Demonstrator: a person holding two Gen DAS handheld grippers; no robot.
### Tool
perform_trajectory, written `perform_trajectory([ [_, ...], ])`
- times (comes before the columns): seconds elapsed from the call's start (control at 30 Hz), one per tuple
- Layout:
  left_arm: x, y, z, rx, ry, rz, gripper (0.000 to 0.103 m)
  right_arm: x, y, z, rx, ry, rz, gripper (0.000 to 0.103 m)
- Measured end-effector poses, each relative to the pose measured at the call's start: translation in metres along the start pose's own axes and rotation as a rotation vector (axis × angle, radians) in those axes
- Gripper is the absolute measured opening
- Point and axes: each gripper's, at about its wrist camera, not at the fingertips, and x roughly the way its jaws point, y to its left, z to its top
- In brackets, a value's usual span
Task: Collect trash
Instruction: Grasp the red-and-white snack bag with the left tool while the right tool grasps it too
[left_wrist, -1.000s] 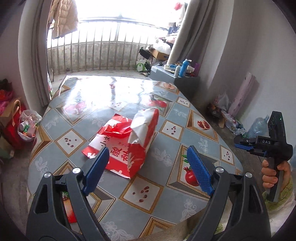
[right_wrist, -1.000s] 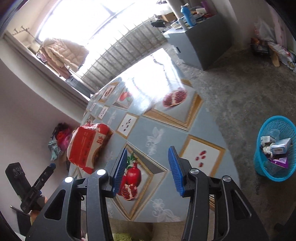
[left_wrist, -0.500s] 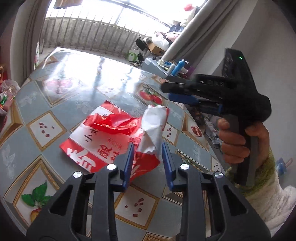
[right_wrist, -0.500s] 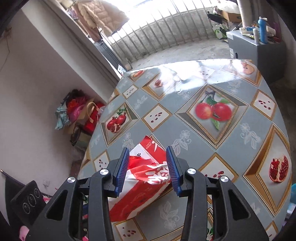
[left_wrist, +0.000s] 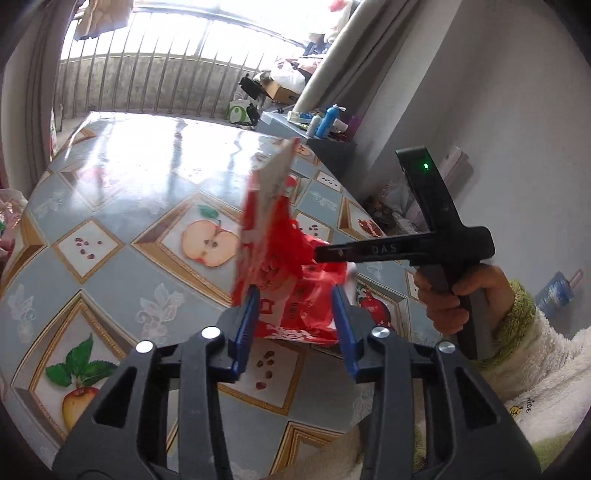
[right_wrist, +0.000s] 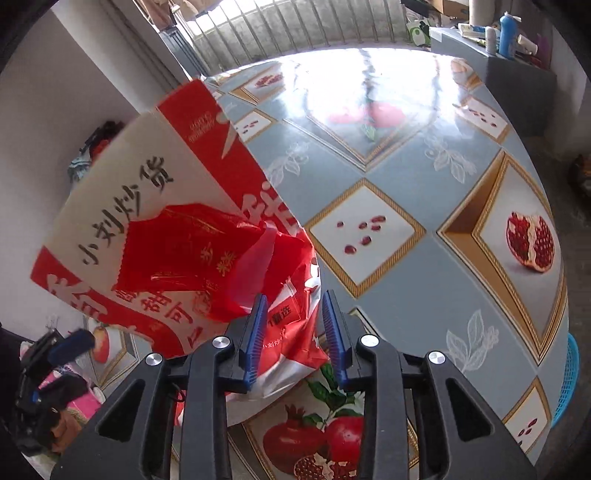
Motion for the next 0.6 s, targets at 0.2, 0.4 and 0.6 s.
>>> perform_trajectory([
  [0.2, 0.025, 0.020, -0.006, -0.051, 0.067, 0.102, 0.059, 0.001, -0.004, -0.024, 0.024, -0.010, 0.002, 0.027],
  [0.4, 0.052, 0.033, -0.007, -0.098, 0.103, 0.104, 0.054, -0.004, -0.003, -0.042, 0.049, -0.009, 0.013, 0.023],
  [0.6, 0.057, 0.036, -0.007, -0.163, 0.138, 0.033, 0.019, -0.010, -0.001, -0.074, 0.074, 0.009, 0.039, 0.023],
])
